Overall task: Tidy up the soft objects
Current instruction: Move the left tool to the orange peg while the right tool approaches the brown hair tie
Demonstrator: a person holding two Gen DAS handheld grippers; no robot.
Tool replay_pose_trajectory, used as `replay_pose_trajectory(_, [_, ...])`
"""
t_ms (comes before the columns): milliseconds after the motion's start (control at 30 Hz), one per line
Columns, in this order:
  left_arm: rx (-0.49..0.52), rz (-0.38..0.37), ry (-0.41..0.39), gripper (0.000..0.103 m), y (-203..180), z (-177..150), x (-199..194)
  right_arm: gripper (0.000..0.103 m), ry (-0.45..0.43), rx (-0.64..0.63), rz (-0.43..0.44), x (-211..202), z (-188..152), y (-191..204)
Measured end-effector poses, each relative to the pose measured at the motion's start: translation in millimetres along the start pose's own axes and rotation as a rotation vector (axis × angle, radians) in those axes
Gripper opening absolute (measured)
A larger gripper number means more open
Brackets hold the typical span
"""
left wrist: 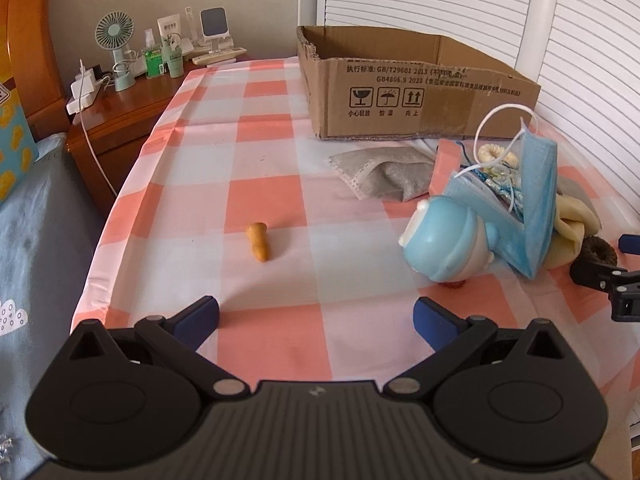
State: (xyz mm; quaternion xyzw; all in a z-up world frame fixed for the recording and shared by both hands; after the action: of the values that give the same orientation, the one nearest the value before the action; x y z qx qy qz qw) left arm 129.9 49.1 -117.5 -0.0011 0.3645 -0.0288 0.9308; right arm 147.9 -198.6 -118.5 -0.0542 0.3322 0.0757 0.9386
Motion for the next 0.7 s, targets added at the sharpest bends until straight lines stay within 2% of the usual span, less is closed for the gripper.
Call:
replay_pose_trajectory(300, [0.064,-0.07,0.005,0.103,3.6,5.9,5.4,0.103,-0.018,0.016,-0.021,-1.9,-1.1,-1.2])
replay_pose_trajectory(533, [0.16,-0.186,-0.026,0.103,-10.6,14.0,15.5,0.103,-0.036,0.022,-0.03,-4.1,-3.3,-0.3])
replay_pose_trajectory(633, [0.196,-0.255,-0.018,0.103,-19.9,14.6,13.7,0.103,-0.037,0.022,-0.028,-3.8,-2.9,-0.8])
replay_pose_trajectory(700, [0.206,-0.27,-0.012,0.103,-22.8,12.8,11.1,0.103,-0.037,0.023,-0.027,-3.7,-2.9,-1.0])
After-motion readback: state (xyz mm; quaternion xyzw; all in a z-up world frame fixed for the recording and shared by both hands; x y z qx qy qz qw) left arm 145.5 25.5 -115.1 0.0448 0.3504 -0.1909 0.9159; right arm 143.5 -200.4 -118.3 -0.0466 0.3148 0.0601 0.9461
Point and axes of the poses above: each gripper's, at about its wrist camera, not at the fingertips, and x roughly the way its jaws point, y to its left, z to its top, the point moved 8 cm from there along x, roughly the way its jaws point, and after that the axes turned 5 degrees about -y, right-handed, at the moved point
